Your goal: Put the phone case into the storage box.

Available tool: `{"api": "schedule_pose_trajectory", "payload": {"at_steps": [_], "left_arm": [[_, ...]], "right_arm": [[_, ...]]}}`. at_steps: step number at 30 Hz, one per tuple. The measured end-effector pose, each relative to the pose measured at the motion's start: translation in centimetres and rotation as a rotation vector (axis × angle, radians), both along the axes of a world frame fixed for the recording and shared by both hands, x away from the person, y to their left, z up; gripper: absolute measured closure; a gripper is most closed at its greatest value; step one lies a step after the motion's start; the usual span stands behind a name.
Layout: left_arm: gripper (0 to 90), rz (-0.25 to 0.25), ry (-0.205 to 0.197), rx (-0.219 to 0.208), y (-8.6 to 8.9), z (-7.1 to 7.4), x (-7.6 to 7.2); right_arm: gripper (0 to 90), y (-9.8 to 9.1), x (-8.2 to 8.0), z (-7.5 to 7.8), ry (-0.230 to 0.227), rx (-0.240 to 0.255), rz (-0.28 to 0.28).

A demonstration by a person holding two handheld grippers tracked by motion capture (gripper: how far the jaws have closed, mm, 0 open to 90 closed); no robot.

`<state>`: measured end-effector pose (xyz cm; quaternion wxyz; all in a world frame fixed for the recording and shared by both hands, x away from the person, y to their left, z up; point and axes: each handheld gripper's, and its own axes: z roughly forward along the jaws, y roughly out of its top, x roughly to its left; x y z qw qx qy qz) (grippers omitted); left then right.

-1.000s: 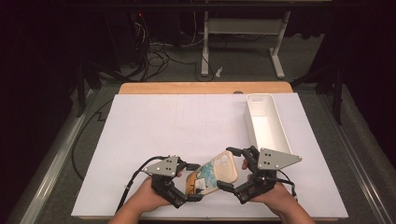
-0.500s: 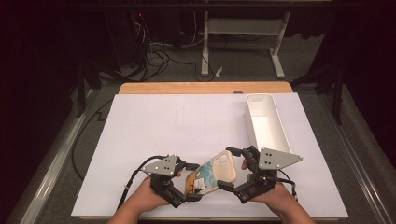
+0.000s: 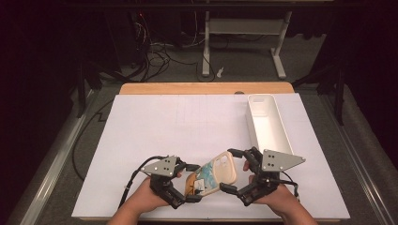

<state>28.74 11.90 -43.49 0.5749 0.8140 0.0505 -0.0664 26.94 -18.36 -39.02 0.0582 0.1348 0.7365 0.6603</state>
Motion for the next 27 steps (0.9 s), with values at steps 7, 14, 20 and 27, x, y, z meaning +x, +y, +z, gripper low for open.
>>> {"api": "schedule_pose_trajectory", "payload": {"at_steps": [7,14,20,27], "left_arm": [[11.6,-0.014,0.006,-0.005,0.01,-0.01,0.01],[11.7,-0.027,0.012,-0.002,-0.16,-0.11,-0.04],[11.6,-0.031,0.011,0.001,-0.22,-0.15,-0.05],[11.6,-0.027,0.006,0.001,-0.22,-0.15,-0.08]], "right_arm": [[3.1,-0.25,0.03,0.08,0.004,0.015,0.014],[6.3,-0.08,-0.02,0.04,0.0,0.021,0.022],[10.1,-0.16,0.01,0.07,0.004,0.026,0.032],[12.0,-0.2,0.01,0.1,0.001,0.031,0.029]]}}
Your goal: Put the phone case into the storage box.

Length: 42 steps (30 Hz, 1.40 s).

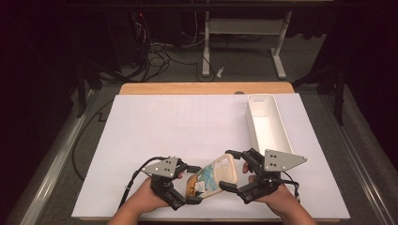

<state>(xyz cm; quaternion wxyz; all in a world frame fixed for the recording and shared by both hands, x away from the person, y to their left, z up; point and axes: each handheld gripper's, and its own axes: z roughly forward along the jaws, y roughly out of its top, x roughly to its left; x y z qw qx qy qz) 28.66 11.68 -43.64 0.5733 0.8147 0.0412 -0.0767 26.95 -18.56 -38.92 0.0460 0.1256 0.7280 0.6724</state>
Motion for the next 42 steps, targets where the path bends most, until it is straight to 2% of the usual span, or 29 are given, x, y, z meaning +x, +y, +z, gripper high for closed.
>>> {"api": "schedule_pose_trajectory", "payload": {"at_steps": [8,10,11,13,20,32,42], "left_arm": [[11.6,0.0,-0.013,-0.001,-0.07,-0.04,-0.1],[11.6,-0.004,-0.006,-0.004,-0.07,-0.04,-0.07],[11.6,-0.018,0.012,-0.014,-0.02,-0.06,0.02],[11.7,-0.038,0.026,-0.019,0.07,-0.05,0.1],[11.8,-0.076,0.05,-0.033,0.36,-0.09,0.3],[11.7,-0.065,0.03,-0.024,0.27,-0.09,0.19],[10.9,-0.048,0.017,-0.012,0.04,-0.27,0.14]], "right_arm": [[13.1,-0.02,-0.07,0.04,0.0,0.005,0.0],[12.8,-0.03,-0.09,0.05,-0.003,0.005,0.002],[11.9,-0.08,-0.03,0.05,0.016,0.022,0.017],[10.8,-0.09,-0.02,0.09,0.02,0.031,0.035],[8.9,0.05,-0.16,0.08,0.013,0.038,0.068],[11.5,0.01,-0.2,0.08,0.003,0.039,0.067],[12.9,0.01,-0.17,0.07,0.023,0.035,0.056]]}}
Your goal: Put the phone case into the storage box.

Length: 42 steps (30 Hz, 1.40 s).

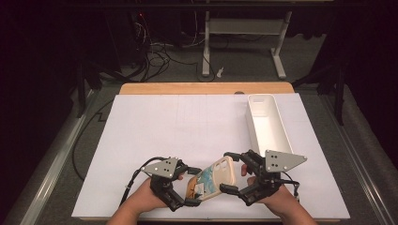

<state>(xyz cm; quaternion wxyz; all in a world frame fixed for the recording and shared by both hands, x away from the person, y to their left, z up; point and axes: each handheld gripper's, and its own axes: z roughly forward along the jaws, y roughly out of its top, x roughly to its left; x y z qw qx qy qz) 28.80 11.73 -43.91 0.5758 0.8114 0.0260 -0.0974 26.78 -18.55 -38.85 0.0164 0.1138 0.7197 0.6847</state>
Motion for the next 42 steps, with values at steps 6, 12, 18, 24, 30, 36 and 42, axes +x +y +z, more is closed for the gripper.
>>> {"api": "schedule_pose_trajectory", "payload": {"at_steps": [6,12,18,24,30,36,42], "left_arm": [[10.7,0.01,-0.016,0.011,-0.3,-0.1,-0.1],[10.4,0.027,-0.034,0.023,-0.4,-0.2,-0.3],[15.5,0.074,-0.061,0.025,-0.4,-0.2,-0.5],[13.0,0.106,-0.067,0.025,-0.3,-0.1,-0.4],[10.8,0.119,-0.066,0.021,-0.1,0.0,-0.3],[8.8,0.166,-0.063,0.019,0.3,0.1,-0.1],[6.5,0.242,-0.052,0.04,1.2,0.1,0.2]], "right_arm": [[13.3,0.0,0.0,0.0,0.004,-0.002,-0.001],[13.5,0.1,0.0,0.0,0.006,-0.006,-0.006],[14.0,0.1,-0.1,0.1,-0.002,-0.01,-0.008],[14.1,0.1,-0.1,0.1,-0.005,-0.011,-0.014],[14.1,-0.1,-0.1,0.2,-0.009,-0.007,-0.02],[14.2,-0.2,-0.1,0.2,-0.012,-0.01,-0.03],[14.2,-0.3,-0.1,0.2,-0.016,-0.014,-0.041]]}}
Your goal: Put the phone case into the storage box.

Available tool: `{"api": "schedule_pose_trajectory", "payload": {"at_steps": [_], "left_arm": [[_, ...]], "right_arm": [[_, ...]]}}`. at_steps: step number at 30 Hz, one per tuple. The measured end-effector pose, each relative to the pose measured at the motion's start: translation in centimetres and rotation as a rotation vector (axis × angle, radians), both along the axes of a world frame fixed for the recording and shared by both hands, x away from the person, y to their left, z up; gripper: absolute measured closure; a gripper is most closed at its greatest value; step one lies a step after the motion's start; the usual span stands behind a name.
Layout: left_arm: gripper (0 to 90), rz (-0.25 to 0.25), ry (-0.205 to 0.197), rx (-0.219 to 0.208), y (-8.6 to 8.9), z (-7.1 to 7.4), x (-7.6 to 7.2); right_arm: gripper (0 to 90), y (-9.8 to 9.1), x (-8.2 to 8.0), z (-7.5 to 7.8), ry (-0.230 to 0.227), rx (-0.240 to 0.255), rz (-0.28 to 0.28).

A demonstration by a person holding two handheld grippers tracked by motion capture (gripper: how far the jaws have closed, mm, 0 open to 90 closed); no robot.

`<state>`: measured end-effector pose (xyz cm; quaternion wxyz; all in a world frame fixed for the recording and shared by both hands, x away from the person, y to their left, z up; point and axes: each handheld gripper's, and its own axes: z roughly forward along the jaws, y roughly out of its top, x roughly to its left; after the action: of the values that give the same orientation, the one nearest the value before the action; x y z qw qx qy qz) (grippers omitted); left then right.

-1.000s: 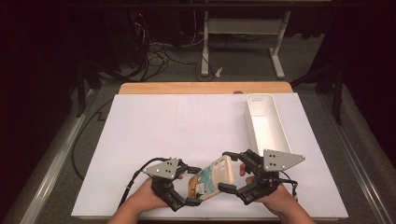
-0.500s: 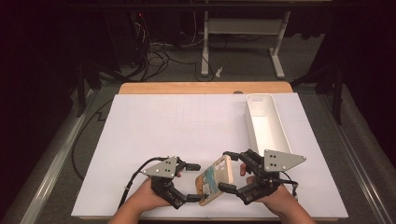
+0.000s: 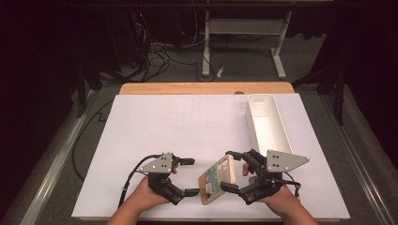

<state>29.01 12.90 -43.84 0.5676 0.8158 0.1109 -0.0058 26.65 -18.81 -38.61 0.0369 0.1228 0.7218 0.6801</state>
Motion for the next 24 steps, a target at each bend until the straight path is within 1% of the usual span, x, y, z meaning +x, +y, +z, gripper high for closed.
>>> {"api": "schedule_pose_trajectory", "payload": {"at_steps": [1,2,3,4,5,6,7,9,10,11,12,14,16,17,18,19,20,21,22,24], "left_arm": [[6.1,0.035,0.004,0.01,0.4,0.0,0.1],[4.7,0.035,0.004,0.01,0.4,0.0,0.1],[2.9,0.082,0.01,0.01,1.1,0.0,0.2],[2.9,0.082,0.01,0.01,1.1,0.0,0.2],[2.9,0.108,0.013,0.004,1.7,0.0,0.2],[2.7,0.127,0.01,0.005,2.1,0.0,0.2],[2.1,0.162,0.004,0.013,2.8,-0.1,0.2],[1.3,0.203,-0.002,0.018,3.7,-0.2,0.1],[0.6,0.203,-0.002,0.018,3.7,-0.2,0.1],[0.6,0.232,-0.003,0.024,4.2,-0.2,0.1],[0.2,0.247,-0.004,0.025,4.5,-0.3,0.1],[0.2,0.299,-0.013,0.046,5.7,-0.5,-0.1],[0.2,0.336,-0.01,0.051,6.5,-0.7,-0.1],[0.2,0.336,-0.01,0.051,6.5,-0.7,-0.1],[0.2,0.349,-0.011,0.053,6.7,-0.7,-0.2],[0.2,0.374,-0.018,0.06,7.1,-0.9,-0.3],[0.2,0.374,-0.018,0.06,7.1,-0.9,-0.3],[0.2,0.417,-0.023,0.058,7.8,-1.2,-0.5],[0.2,0.417,-0.023,0.058,7.8,-1.2,-0.5],[0.2,0.454,-0.037,0.072,8.3,-1.3,-0.5]], "right_arm": [[14.2,-0.1,0.0,0.0,0.001,0.001,-0.004],[14.2,-0.1,0.0,0.0,0.001,0.001,-0.004],[14.2,-0.1,0.1,0.0,-0.001,0.0,-0.008],[14.2,-0.1,0.1,0.0,-0.001,0.0,-0.008],[14.2,-0.1,0.0,0.0,-0.002,-0.002,-0.011],[14.2,-0.1,0.0,0.0,-0.003,-0.004,-0.014],[14.2,-0.1,0.0,0.0,-0.003,-0.005,-0.016],[14.2,-0.1,0.0,0.0,-0.004,-0.006,-0.019],[14.2,-0.1,0.0,0.0,-0.004,-0.006,-0.019],[14.2,-0.1,0.0,0.0,-0.006,-0.007,-0.022],[14.2,-0.2,0.0,0.0,-0.007,-0.008,-0.023],[14.2,-0.2,0.0,0.0,-0.009,-0.011,-0.028],[14.2,-0.2,0.1,0.0,-0.01,-0.013,-0.033],[14.1,-0.2,0.1,-0.1,-0.009,-0.015,-0.035],[14.1,-0.2,0.1,-0.1,-0.009,-0.015,-0.035],[14.2,-0.3,0.1,-0.1,-0.01,-0.017,-0.037],[14.2,-0.3,0.1,-0.1,-0.011,-0.019,-0.039],[14.2,-0.3,0.1,-0.1,-0.012,-0.021,-0.046],[14.2,-0.4,0.1,-0.1,-0.013,-0.023,-0.048],[14.1,-0.5,0.1,-0.2,-0.014,-0.024,-0.051]]}}
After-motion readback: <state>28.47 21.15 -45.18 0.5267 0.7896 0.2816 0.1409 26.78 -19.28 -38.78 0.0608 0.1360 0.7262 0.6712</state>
